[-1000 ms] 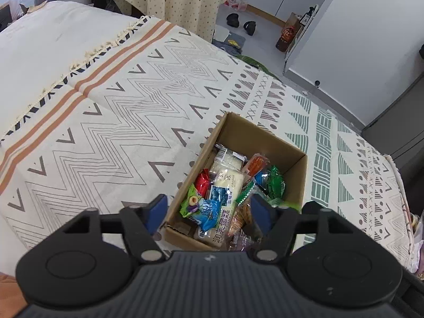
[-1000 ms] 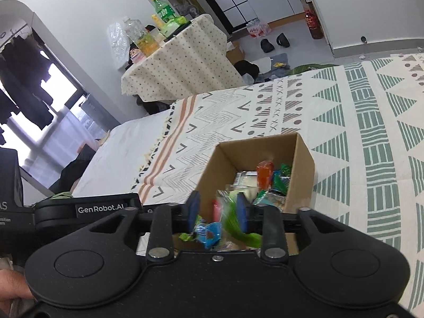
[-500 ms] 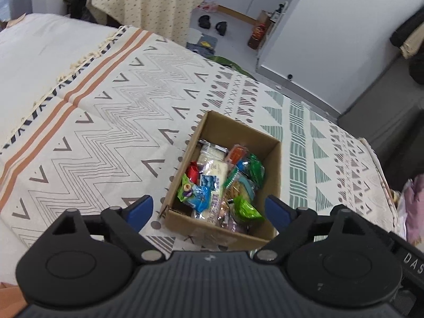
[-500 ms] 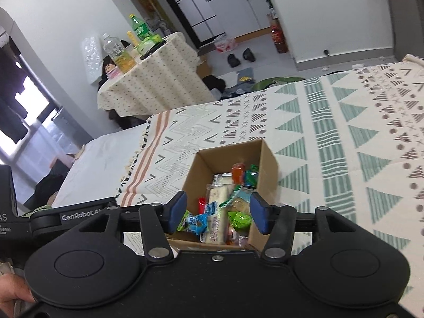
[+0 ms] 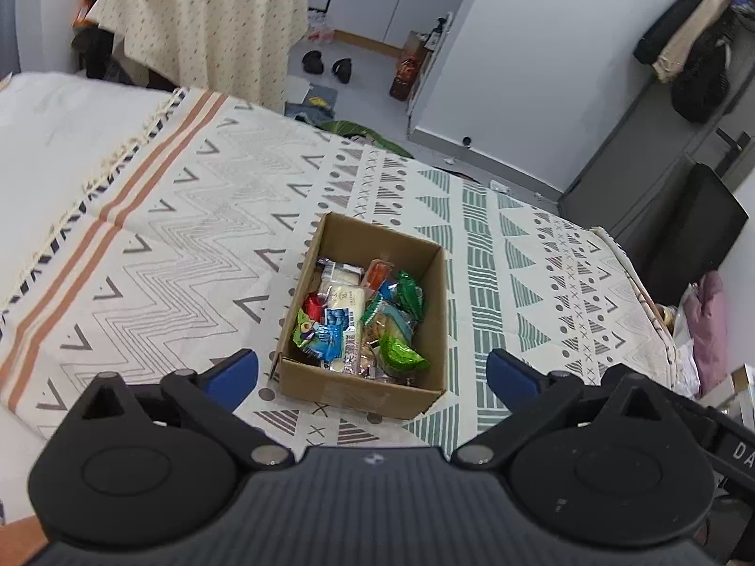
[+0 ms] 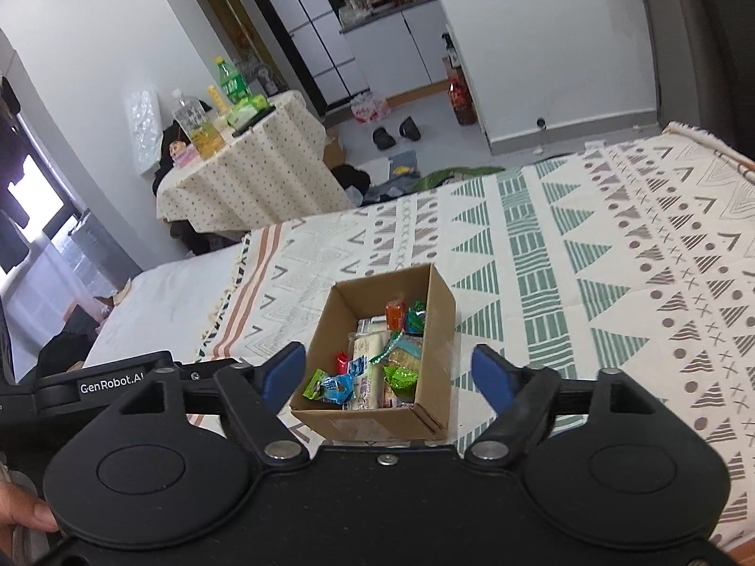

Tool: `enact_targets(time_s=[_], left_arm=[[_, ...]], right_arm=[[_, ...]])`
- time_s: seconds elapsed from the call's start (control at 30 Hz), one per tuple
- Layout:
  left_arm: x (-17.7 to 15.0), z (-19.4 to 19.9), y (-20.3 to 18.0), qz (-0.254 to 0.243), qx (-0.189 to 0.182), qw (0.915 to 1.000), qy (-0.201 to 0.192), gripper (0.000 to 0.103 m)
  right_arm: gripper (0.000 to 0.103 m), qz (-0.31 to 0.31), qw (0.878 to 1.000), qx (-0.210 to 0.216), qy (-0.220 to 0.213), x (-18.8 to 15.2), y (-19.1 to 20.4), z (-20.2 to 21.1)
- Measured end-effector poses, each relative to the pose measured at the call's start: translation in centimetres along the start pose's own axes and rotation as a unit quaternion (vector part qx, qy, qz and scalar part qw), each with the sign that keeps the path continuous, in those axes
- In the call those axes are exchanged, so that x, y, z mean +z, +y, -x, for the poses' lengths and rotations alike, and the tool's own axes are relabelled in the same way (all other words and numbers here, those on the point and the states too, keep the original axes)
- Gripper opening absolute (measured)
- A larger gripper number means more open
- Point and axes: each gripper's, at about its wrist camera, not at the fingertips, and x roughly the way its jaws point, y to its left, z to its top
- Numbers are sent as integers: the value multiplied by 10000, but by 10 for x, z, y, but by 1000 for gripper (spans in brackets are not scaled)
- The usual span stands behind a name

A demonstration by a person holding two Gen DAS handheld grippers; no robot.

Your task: Organize snacks

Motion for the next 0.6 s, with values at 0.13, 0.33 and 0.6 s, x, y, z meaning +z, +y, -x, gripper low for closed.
enact_targets(time_s=[0.13,0.33,0.6], left_arm=[[-7,18,-4,-160,-33,9998,-93,103],[-24,37,-4,-268,0,9995,-145,103],[-47,64,-5,-484,39,9986,-208,103]], right_arm=[[89,-63,9999,10,-86,-6,-3,16],[101,23,9997,-34,-223,-20,-6,42],[103,105,9993,-61,-341,-38,-6,76]])
